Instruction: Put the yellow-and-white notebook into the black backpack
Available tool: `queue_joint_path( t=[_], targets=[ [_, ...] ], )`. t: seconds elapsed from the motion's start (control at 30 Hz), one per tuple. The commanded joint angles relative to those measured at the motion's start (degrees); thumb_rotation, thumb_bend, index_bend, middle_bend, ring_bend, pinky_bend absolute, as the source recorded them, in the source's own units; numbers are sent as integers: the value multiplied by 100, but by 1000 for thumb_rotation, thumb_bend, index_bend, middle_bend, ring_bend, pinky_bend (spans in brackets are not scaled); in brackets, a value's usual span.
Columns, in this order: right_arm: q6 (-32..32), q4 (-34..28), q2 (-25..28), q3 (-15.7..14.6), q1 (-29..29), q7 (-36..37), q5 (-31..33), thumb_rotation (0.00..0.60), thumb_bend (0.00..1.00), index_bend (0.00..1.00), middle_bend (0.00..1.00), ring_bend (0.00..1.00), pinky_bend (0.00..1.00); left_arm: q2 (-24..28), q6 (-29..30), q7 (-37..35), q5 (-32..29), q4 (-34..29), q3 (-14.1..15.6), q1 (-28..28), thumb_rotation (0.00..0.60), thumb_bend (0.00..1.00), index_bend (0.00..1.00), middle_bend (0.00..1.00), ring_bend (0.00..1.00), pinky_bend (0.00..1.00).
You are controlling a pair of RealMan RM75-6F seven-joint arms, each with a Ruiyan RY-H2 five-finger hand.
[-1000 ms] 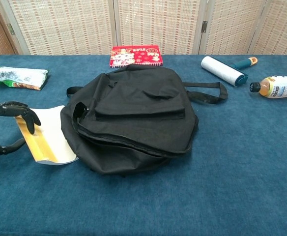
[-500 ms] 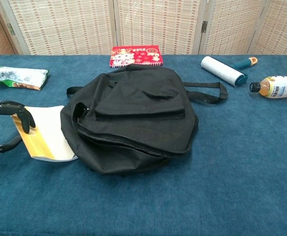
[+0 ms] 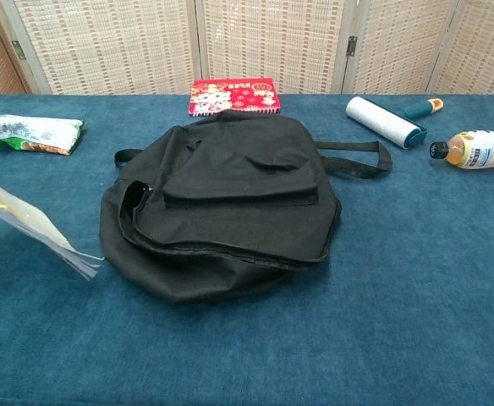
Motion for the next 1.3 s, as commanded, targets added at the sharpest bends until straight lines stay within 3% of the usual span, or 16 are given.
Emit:
queue_joint_path(
  t=[0.03,0.27,0.57,0.9,1.13,1.3],
  targets=[
    [-242,-137,-33,-51,155,-75,-94,599,184,7,150,149,144,258,153,209,114,-318,-20,16,600,519,713,558,468,221],
    [-1105,-560,-198,-135,660,-355,-233,600,185,103,171,166,144,618,351,557,244,-884,-72,-4,600,520,713,570,477,225],
    [-2621,-977,-858,132,1621,-690,268,600,197,193,197,184,145,993,544,917,323,-1427,-180,18,600,521,712,575,477,224],
    [-3763,-456,-2032,676,2582,-1229,1348,600,197,205,200,187,144,1185,619,1148,361,-1779,-234,91,600,521,710,575,476,224],
    [-4153,24,-2591,886,3050,-1567,1951,600,201,209,202,188,144,1215,605,1194,402,-1849,-247,101,600,520,710,575,476,224],
    [-4193,159,-2739,1034,3263,-1642,2229,600,257,222,210,190,144,1208,599,1187,414,-1844,-264,107,600,520,710,575,476,224]
  ],
)
